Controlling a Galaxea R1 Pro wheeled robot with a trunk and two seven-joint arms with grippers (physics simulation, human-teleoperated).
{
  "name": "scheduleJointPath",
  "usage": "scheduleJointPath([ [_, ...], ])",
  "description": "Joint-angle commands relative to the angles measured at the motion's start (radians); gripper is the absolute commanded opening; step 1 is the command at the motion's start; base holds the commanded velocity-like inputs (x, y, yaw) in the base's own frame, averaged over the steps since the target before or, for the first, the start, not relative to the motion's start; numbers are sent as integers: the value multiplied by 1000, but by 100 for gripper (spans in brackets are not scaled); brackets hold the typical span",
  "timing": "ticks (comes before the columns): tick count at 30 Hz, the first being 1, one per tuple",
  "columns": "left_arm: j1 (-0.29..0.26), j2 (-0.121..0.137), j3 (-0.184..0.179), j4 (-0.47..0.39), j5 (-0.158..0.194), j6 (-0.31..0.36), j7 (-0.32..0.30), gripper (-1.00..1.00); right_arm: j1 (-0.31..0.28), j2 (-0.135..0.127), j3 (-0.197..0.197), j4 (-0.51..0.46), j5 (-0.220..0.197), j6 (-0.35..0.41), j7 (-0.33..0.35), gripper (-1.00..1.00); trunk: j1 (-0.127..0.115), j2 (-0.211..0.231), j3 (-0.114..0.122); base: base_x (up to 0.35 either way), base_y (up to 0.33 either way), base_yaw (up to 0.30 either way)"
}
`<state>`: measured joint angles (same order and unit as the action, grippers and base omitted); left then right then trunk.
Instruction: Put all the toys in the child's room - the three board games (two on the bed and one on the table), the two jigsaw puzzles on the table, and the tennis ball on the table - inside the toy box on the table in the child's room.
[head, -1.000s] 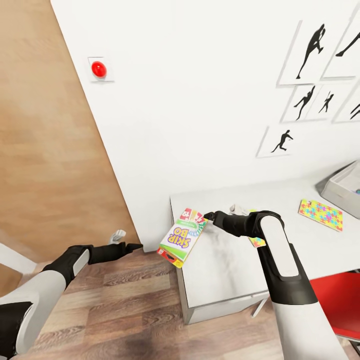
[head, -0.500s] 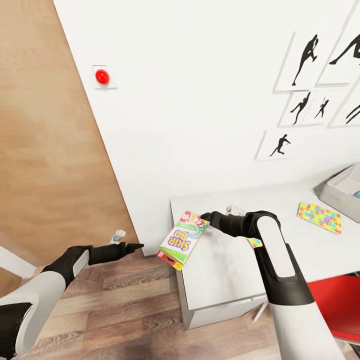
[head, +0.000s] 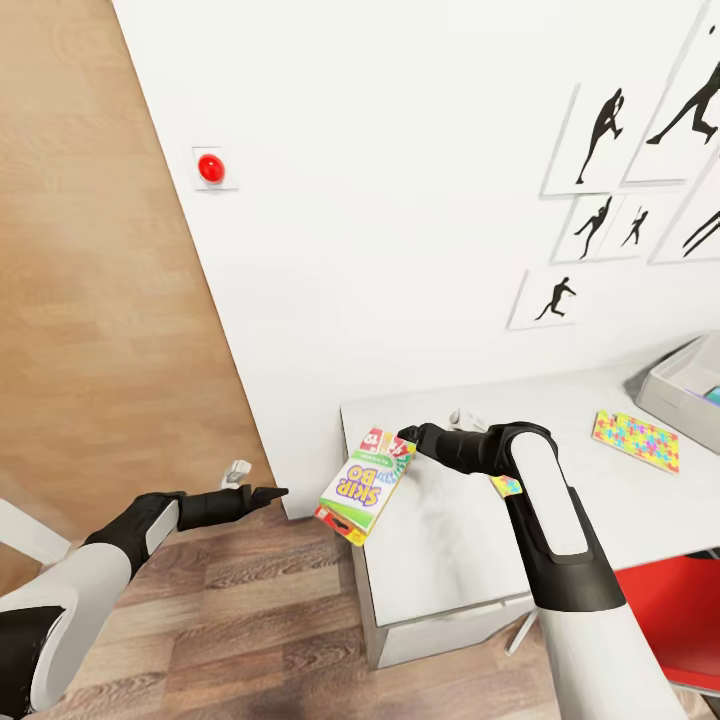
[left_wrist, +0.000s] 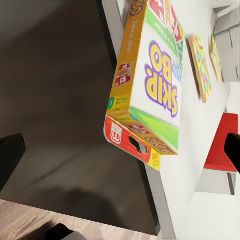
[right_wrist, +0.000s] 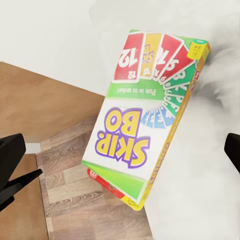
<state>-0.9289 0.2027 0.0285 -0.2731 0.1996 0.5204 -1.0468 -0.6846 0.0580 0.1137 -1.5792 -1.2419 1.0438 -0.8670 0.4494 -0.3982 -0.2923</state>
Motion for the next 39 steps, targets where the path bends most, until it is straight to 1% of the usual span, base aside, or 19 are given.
scheduleJointPath([
  [1, -1, 0, 3, 0, 1, 9, -3, 100, -1, 0, 0, -1, -8, 3, -10, 100, 1, -2, 0, 0, 0, 0],
  [6, -1, 2, 4, 0, 1, 9, -4, 100, -1, 0, -1, -1, -8, 3, -10, 100, 1, -2, 8, 0, 0, 0],
  [24, 2, 7, 4, 0, 4, 9, -42, 100, -1, 0, 0, -1, -8, 2, -10, 100, 1, -2, 38, 0, 0, 0],
  [39, 2, 7, 4, 0, 3, 9, -45, 100, -1, 0, 0, -1, -8, 2, -10, 100, 1, -2, 63, 0, 0, 0],
])
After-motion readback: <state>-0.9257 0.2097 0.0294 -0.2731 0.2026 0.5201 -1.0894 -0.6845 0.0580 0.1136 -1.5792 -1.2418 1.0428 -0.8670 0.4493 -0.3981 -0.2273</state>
